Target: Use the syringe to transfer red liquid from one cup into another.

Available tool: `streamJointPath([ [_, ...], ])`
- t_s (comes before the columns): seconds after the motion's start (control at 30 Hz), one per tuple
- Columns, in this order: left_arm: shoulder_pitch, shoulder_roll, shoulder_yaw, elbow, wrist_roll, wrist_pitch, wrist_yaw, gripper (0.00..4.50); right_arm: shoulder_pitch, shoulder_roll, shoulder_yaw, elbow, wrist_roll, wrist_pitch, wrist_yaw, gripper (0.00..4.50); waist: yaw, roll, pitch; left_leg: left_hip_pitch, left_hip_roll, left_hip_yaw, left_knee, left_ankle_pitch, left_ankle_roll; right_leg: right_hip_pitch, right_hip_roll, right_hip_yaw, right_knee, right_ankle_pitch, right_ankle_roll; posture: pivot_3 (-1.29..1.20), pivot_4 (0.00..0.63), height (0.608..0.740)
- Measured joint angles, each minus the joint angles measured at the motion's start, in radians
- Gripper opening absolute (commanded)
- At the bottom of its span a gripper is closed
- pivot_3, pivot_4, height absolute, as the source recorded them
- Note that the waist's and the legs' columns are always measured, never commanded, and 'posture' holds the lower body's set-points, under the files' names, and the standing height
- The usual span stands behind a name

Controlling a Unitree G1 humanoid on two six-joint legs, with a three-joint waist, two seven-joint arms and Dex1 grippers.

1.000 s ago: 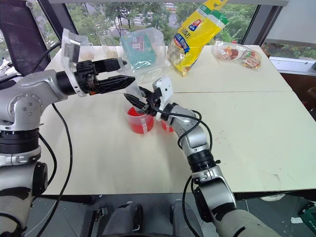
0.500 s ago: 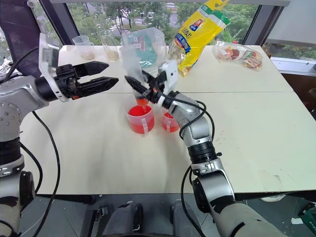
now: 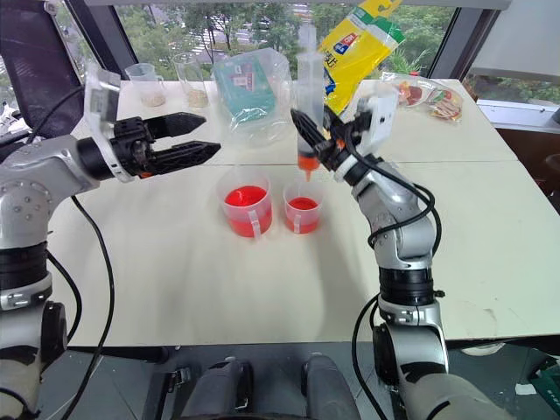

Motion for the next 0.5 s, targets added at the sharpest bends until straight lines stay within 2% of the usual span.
streamJointPath([
  [0.37, -0.013, 0.006, -0.036, -0.004, 0.017, -0.012, -0.059, 4.45, 0.046, 0.002, 0.033, -0.051, -0.001, 0.000, -0.026, 1.37, 0.001, 0.000, 0.000, 0.000, 0.000, 0.000, 0.000, 0.000, 0.000, 0.000, 0.000, 0.000, 0.000, 0.000, 0.000, 0.00, 0.150, 0.740],
  [0.5, -0.193, -0.083, -0.054, 0.135, 0.037, -0.061, -0.067, 4.45, 0.049, 0.003, 0.054, -0.058, -0.001, 0.000, -0.026, 1.37, 0.012, -0.001, 0.000, -0.001, -0.001, -0.001, 0.002, 0.000, 0.000, 0.001, 0.001, -0.001, -0.001, 0.000, 0.000, 0.00, 0.150, 0.740],
])
